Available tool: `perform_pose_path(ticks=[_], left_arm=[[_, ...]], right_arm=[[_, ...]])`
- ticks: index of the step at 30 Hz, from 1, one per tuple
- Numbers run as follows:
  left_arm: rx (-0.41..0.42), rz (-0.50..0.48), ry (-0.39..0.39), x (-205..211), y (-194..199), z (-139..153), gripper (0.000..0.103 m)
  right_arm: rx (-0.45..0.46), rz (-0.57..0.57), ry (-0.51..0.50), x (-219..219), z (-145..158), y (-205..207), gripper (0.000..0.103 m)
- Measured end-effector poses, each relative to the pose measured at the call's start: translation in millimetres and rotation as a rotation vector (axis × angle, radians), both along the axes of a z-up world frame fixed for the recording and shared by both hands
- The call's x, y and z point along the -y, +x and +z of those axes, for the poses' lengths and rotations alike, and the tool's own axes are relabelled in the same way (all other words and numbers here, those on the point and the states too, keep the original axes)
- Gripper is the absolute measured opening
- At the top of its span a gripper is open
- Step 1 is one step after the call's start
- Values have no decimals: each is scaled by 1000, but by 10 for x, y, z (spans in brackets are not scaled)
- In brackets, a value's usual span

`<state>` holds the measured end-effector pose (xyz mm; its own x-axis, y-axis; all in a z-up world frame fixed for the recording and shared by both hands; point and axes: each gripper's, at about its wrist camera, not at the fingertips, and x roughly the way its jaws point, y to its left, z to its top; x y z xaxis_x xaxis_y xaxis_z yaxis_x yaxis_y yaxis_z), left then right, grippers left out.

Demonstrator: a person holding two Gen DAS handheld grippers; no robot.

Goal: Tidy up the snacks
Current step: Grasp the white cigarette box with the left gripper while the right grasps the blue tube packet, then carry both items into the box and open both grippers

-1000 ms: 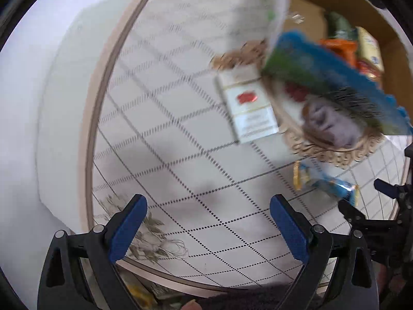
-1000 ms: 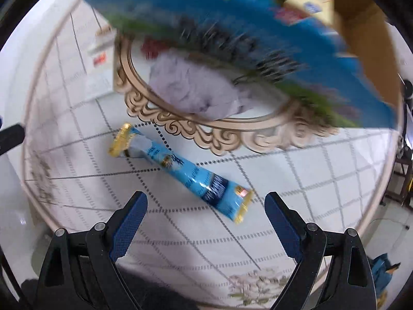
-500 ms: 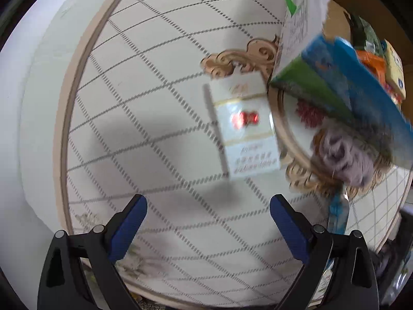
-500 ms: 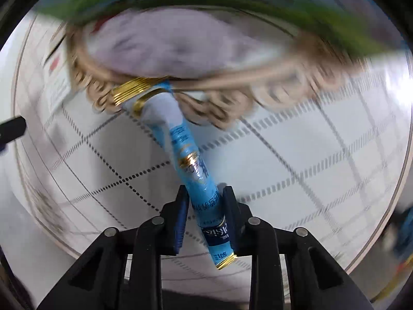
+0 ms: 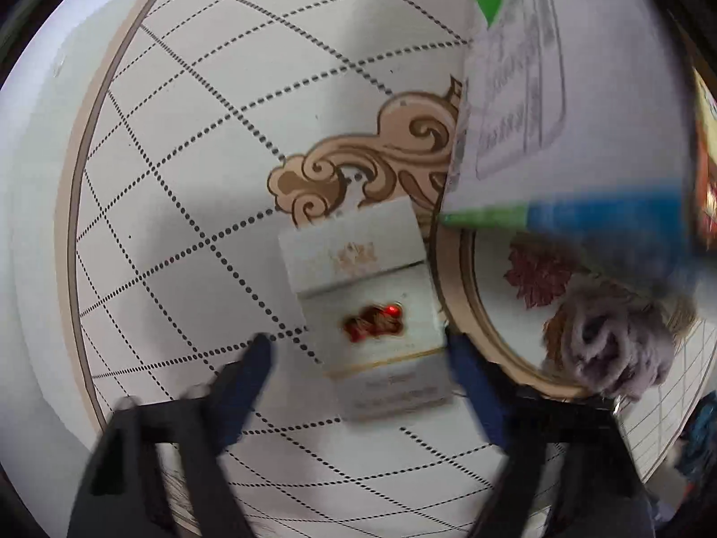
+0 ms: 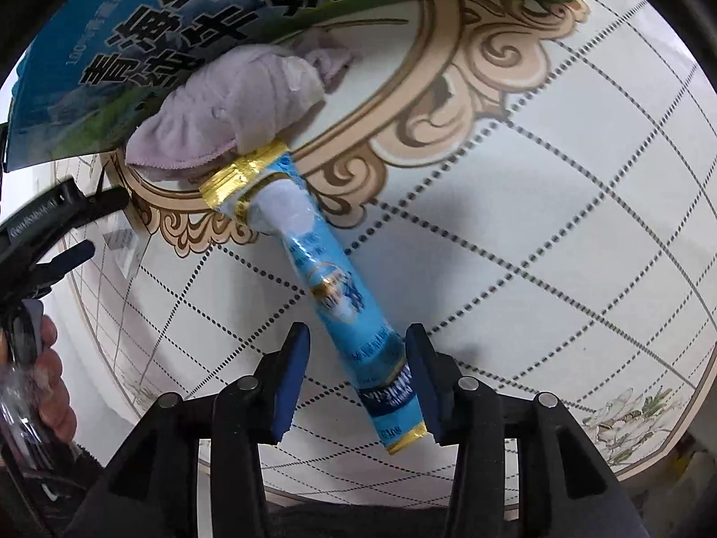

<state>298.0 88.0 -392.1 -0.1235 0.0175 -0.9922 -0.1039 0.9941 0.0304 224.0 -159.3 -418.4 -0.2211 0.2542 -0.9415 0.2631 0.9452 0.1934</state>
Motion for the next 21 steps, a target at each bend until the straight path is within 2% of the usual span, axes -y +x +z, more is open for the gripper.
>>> perform_pose_path(ticks=[3, 5, 7, 9, 14, 16, 21], left_arm=[[10, -44, 23, -16, -156, -7, 65], [11, -37, 0, -70, -285, 5, 57], [1, -30, 6, -123, -439, 20, 57], [-19, -35, -14, -124, -621, 17, 57], [-95, -50, -70, -63, -1154, -86, 59], [-88, -66, -51, -41, -1184, -86, 62], [-78, -11, -55, -220, -1031, -140, 71]], right_arm=[[3, 53, -44, -175, -48, 31, 48], [2, 79, -80, -220, -65, 25, 46], [-15, 106, -100, -269, -66, -16, 29], [-33, 109, -88, -310, -80, -83, 28], [-58, 116, -45, -340, -108, -236, 28], [-58, 115, -44, -322, -100, -232, 29], [-77, 100, -40, -399, -130, -162, 36]])
